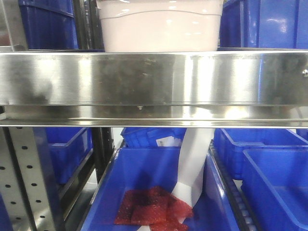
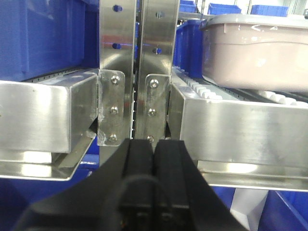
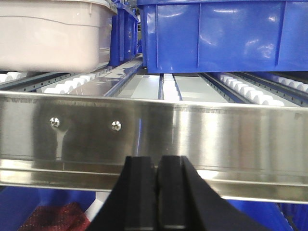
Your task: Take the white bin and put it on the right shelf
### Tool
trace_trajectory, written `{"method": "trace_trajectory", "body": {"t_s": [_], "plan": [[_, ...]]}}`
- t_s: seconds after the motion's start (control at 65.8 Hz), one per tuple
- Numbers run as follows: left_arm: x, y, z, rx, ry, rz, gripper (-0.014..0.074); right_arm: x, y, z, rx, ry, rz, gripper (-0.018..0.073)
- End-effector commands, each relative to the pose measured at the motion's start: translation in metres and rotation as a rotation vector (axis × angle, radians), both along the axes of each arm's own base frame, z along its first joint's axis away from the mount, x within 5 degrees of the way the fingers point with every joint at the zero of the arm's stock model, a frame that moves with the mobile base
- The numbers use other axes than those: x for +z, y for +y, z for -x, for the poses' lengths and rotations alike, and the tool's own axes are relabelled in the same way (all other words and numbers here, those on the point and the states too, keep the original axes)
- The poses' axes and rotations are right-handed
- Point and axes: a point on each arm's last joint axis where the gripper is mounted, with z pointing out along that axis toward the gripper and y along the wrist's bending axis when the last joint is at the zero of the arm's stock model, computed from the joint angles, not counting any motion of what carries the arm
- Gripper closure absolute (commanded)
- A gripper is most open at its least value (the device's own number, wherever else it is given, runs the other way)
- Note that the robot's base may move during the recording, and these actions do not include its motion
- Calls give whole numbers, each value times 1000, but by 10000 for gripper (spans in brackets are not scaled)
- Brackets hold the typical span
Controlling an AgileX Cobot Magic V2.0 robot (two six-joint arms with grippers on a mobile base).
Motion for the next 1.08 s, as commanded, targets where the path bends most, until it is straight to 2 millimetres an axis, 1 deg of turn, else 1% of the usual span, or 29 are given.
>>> {"method": "trace_trajectory", "body": {"t_s": [0.0,1.064], "plan": [[9,0,2,-4,-99,22,715,9,0,2,1,-107,8,503],[9,0,2,-4,-99,22,715,9,0,2,1,-107,8,503]]}}
